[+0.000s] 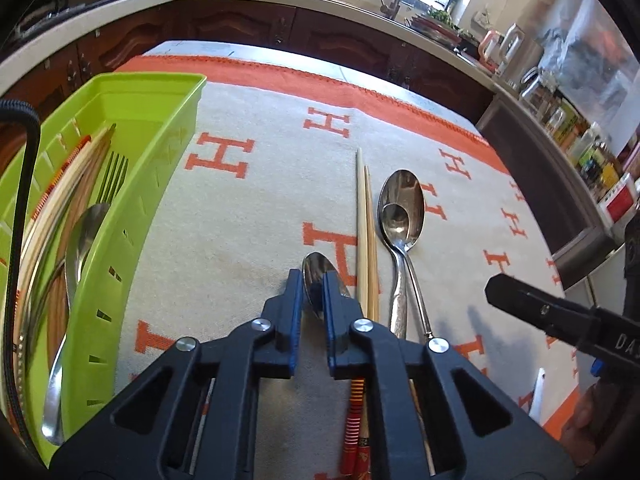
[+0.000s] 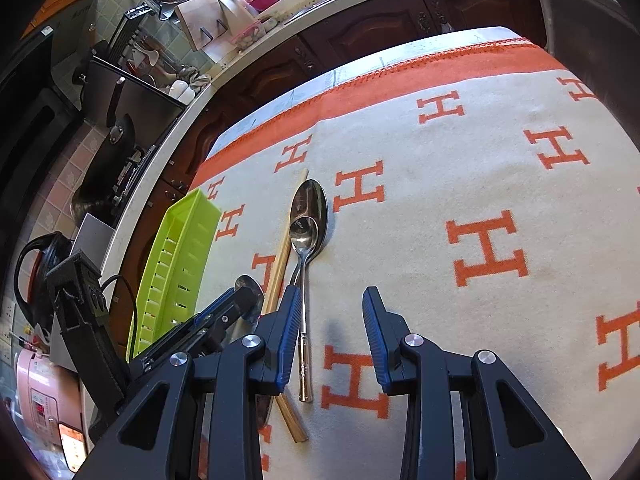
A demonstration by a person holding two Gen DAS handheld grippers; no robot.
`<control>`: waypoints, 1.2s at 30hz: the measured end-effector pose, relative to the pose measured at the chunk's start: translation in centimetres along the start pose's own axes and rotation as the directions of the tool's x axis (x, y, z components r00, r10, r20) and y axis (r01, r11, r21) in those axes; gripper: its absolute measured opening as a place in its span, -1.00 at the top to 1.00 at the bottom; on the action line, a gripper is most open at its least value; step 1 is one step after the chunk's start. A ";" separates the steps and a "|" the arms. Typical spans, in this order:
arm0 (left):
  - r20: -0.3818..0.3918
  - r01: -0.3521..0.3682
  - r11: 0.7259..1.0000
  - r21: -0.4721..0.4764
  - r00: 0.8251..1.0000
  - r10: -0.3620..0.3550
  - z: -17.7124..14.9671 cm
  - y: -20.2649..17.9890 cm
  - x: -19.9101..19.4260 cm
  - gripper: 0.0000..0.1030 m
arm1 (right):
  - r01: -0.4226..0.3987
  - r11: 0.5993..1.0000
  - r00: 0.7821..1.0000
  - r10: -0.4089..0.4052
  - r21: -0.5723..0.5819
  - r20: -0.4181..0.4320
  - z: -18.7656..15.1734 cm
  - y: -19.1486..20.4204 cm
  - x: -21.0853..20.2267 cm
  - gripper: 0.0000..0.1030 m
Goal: Organize utensils
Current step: 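Grasp a cream red-banded chopstick with the left tool while the right tool grasps a silver spoon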
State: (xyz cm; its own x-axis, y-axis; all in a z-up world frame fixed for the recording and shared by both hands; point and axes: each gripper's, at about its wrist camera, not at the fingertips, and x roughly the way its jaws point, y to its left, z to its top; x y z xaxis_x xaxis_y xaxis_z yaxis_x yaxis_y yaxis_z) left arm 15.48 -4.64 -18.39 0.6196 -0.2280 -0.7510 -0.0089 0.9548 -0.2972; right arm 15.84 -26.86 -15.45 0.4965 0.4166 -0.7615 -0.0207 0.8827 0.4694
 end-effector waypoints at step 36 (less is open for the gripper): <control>0.092 0.114 0.992 -0.049 0.990 -0.109 1.1 2.9 -9.5 1.00 | 0.196 0.946 0.976 -0.212 -0.259 -0.037 -1.0 6.2 3.3 0.92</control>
State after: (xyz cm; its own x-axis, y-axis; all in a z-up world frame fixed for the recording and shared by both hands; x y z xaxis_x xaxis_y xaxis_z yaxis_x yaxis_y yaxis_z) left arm 10.46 0.48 -11.49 0.6866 -0.3119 -0.6567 0.0229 0.9121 -0.4093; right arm 16.52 -19.75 -15.50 0.4567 0.2275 -0.8601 -0.1468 0.9728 0.1793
